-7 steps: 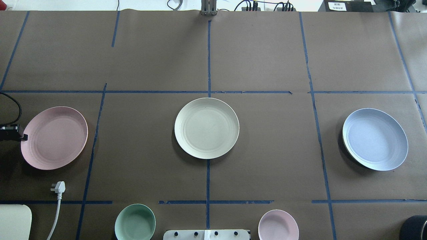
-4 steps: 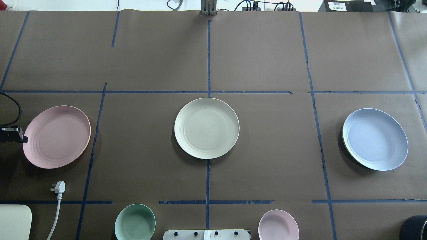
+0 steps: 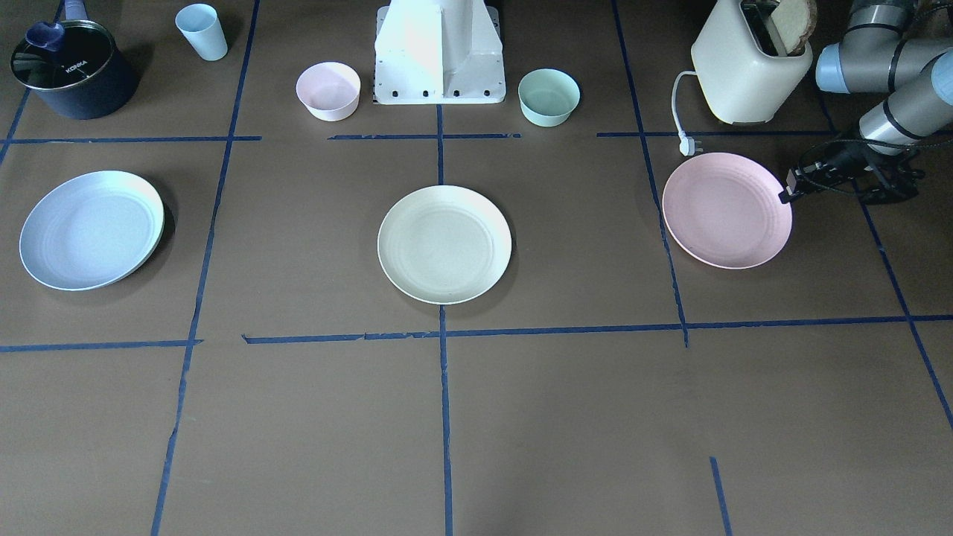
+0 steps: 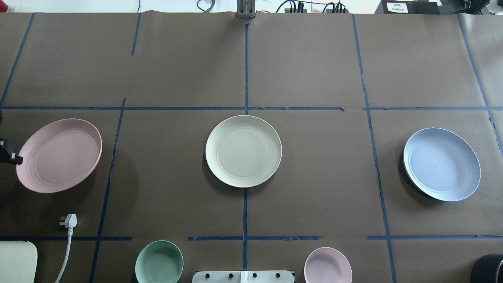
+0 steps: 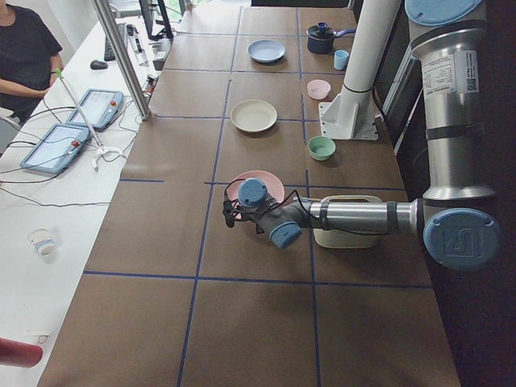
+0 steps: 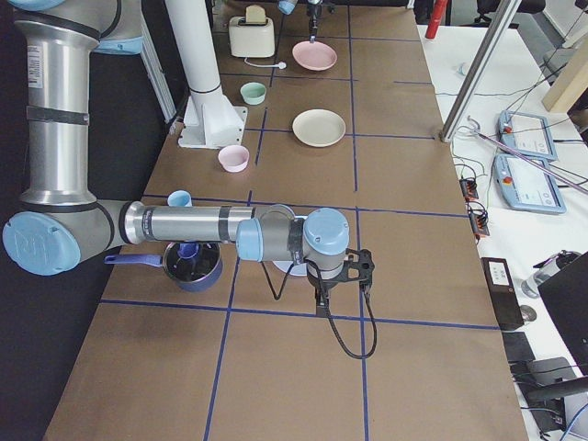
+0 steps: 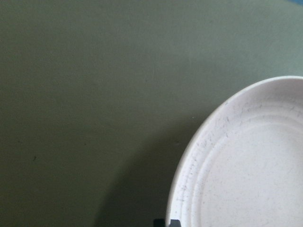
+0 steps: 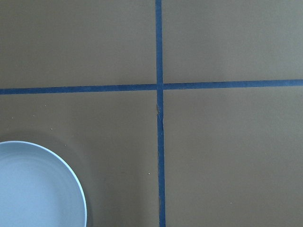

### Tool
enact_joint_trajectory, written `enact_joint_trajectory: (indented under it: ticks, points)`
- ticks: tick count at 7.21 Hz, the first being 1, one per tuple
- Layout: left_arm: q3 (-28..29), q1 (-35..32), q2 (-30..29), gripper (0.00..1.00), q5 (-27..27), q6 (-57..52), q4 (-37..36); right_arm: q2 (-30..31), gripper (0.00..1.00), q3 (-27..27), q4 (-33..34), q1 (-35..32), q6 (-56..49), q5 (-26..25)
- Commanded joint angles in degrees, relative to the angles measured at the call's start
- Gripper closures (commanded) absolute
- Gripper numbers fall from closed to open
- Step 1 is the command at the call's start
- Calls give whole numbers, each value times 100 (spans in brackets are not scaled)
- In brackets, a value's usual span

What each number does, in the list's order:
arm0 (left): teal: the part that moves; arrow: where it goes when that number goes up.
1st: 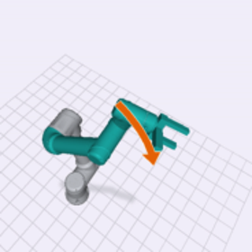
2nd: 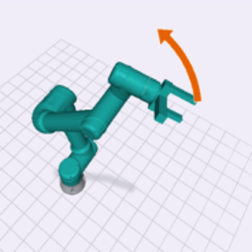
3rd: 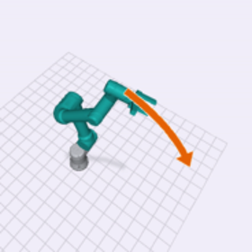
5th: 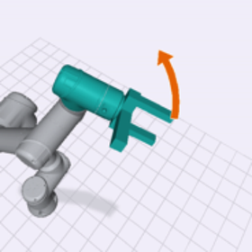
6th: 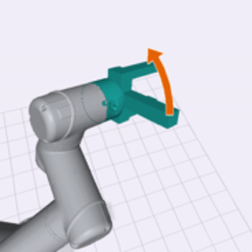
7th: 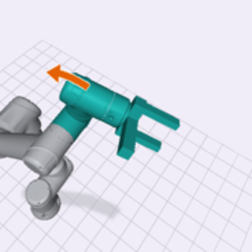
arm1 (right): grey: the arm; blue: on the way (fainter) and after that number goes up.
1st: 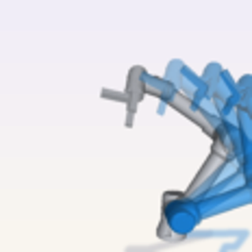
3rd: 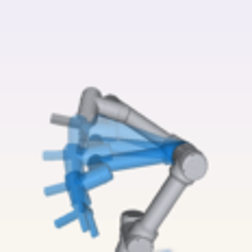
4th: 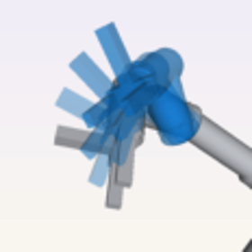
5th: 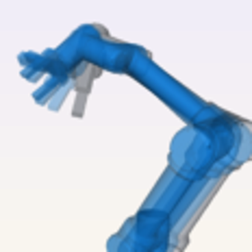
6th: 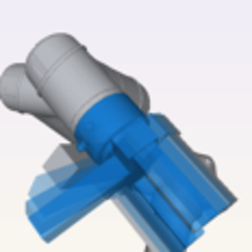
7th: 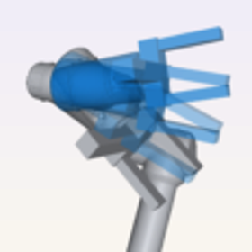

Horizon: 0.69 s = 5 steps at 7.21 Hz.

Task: Stack three plates with pink and blue
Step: 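Lift the pink plate with the left gripper and carry it over the cream plate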

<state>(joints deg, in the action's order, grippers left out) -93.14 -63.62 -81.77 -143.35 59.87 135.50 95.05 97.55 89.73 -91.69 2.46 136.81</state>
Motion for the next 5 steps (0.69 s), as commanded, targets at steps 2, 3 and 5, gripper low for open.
enact_joint_trajectory:
  ticks: [2,3,5]
  points:
    - [-302,-99,-1213,100,50,1354,-708,22,0,1,-8,2,0,-14]
    - [-345,258,-1496,100,322,1865,-717,13,0,10,-17,2,0,12]
    - [-512,1102,-2067,100,1051,2841,-901,13,0,36,-8,2,0,21]
